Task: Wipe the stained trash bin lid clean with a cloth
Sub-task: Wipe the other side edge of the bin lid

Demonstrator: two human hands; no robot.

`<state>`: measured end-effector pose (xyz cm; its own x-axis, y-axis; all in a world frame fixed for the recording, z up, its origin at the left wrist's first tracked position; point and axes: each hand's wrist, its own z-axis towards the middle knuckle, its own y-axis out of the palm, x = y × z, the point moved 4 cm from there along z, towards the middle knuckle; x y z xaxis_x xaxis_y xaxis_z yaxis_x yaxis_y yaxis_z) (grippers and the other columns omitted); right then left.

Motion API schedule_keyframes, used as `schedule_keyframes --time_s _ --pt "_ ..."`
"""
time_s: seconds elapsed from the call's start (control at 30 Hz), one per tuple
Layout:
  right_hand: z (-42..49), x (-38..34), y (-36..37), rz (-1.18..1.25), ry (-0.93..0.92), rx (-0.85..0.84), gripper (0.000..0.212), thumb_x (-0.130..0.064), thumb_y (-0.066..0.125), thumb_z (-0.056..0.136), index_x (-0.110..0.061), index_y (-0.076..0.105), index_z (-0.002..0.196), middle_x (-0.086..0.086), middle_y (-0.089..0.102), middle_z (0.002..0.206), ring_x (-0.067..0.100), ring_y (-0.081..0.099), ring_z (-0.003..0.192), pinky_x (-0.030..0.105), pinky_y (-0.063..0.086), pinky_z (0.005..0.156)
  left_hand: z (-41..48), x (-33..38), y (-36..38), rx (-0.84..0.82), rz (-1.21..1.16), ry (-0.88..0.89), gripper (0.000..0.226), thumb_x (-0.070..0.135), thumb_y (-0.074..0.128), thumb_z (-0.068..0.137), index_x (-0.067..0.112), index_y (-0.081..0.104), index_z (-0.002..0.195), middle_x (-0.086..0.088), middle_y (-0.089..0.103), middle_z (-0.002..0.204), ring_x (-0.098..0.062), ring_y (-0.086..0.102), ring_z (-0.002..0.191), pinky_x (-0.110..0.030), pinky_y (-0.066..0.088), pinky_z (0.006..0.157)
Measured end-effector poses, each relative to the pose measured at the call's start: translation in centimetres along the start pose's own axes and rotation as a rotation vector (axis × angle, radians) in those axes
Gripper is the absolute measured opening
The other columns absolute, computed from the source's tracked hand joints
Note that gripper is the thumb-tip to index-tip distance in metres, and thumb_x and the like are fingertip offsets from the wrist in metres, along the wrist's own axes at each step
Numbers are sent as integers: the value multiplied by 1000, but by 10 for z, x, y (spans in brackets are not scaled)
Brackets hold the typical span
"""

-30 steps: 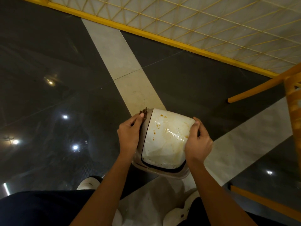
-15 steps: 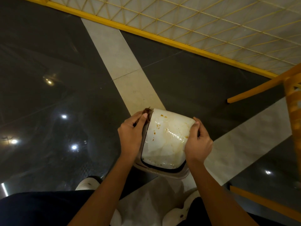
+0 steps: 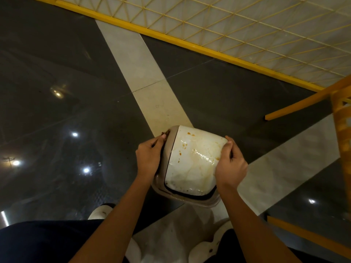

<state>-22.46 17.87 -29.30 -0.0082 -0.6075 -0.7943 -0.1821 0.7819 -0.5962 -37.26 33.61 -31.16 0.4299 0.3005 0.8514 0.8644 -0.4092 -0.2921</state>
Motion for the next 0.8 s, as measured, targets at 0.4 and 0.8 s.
schedule_keyframes --time_s 0.4,0.8 --pt "-1 0 0 3 -23 24 43 -43 34 89 -28 65 114 0 68 110 19 62 97 27 47 81 -13 -17 -9 12 -6 -51 20 29 60 88 22 69 104 14 65 86 6 57 80 -12 42 68" --pt "-1 -1 0 13 -24 17 43 -43 35 89 -27 65 115 0 68 112 18 62 98 30 48 83 -15 1 -5 42 -80 -30 24 30 63 85 20 68 107 8 70 99 -4 62 97 -25 48 90"
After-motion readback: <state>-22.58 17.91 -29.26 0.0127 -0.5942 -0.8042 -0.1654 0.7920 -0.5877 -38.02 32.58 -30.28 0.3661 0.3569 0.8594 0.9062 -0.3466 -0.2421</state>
